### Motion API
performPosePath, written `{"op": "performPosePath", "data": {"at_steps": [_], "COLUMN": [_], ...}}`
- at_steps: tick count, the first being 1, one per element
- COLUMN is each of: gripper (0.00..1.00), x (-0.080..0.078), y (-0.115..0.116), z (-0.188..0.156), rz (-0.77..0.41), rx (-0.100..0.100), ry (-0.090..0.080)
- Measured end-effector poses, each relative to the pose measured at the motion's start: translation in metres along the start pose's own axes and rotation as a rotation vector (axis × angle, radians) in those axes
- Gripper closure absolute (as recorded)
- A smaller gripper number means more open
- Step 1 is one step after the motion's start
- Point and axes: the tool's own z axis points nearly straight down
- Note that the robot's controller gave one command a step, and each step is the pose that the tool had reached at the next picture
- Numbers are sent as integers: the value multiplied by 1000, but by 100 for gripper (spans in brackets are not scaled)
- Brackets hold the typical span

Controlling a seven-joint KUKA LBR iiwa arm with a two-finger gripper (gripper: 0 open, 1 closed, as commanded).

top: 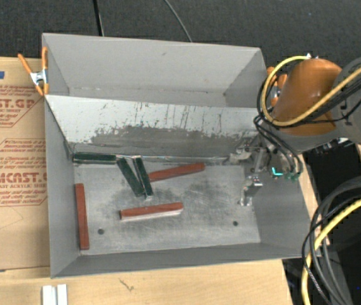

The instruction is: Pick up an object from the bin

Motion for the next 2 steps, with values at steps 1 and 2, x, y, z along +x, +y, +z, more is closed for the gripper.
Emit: {"op": "performPosePath", "data": {"at_steps": [1,2], "gripper": [0,0], "x": [-2,12], "y": [0,42], "z": [-5,47], "rz": [-1,-47], "rx": [1,3], "ry": [-8,-14]}}
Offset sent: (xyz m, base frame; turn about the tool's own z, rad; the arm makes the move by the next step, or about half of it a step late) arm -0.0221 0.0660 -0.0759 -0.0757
